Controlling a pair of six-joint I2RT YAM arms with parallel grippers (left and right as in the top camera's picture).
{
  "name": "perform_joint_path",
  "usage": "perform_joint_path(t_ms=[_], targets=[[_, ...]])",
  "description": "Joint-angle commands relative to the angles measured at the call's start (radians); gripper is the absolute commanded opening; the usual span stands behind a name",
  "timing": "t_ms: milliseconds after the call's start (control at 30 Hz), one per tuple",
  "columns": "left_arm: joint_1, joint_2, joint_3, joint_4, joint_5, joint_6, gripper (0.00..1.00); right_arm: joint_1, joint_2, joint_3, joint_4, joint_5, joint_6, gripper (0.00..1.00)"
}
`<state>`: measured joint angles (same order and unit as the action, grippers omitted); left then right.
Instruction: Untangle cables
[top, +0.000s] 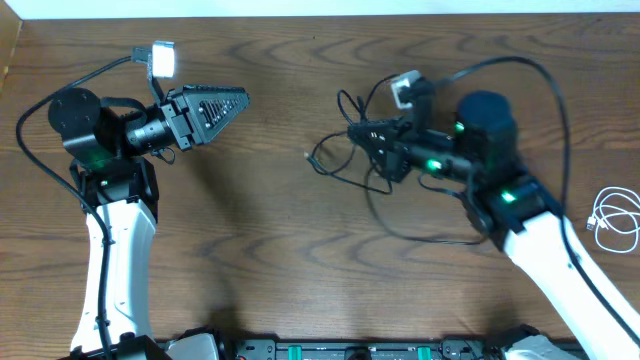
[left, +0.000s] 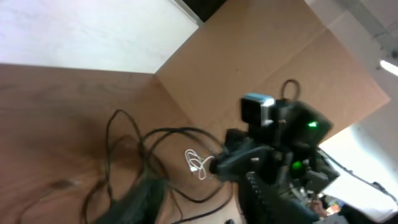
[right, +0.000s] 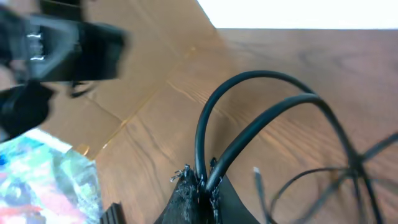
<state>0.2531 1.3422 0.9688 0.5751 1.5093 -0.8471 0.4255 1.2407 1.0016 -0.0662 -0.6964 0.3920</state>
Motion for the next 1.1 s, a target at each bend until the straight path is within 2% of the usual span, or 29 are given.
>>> perform_joint_path(t_ms=[0, 100, 200, 300, 433, 533, 600, 800, 933, 1067], targets=[[-0.003, 0.006, -0.010, 0.002, 0.017, 0.009, 0.66, 0.000, -0.039, 0.008, -0.028, -0.039, -0.092, 0.01], [-0.019, 0.006, -0.010, 0.002, 0.022, 0.009, 0.77, 0.000, -0.062, 0.008, -0.043, -0.076, -0.139, 0.01], [-0.058, 0.006, -0.010, 0.002, 0.029, 0.019, 0.80, -0.002, -0.069, 0.008, -0.039, -0.139, -0.139, 0.01], [-0.105, 0.006, -0.017, 0.002, 0.032, 0.102, 0.80, -0.013, -0.072, 0.008, -0.039, -0.192, -0.110, 0.01], [-0.145, 0.006, -0.053, 0.001, 0.035, 0.288, 0.80, -0.086, -0.076, 0.008, -0.009, -0.331, -0.003, 0.01], [-0.167, 0.006, -0.096, 0.001, -0.039, 0.335, 0.80, -0.143, -0.076, 0.008, 0.062, -0.519, 0.045, 0.01], [-0.188, 0.006, -0.124, 0.002, -0.083, 0.360, 0.80, -0.168, -0.076, 0.008, 0.090, -0.570, 0.110, 0.01], [-0.294, 0.006, -0.164, 0.001, -0.229, 0.402, 0.80, -0.186, -0.076, 0.008, 0.093, -0.578, 0.264, 0.01], [-0.387, 0.006, -0.164, 0.002, -0.362, 0.404, 0.80, -0.182, -0.076, 0.008, 0.085, -0.583, 0.288, 0.01], [-0.482, 0.006, -0.164, 0.002, -0.397, 0.457, 0.80, -0.182, -0.076, 0.008, 0.085, -0.582, 0.331, 0.01]])
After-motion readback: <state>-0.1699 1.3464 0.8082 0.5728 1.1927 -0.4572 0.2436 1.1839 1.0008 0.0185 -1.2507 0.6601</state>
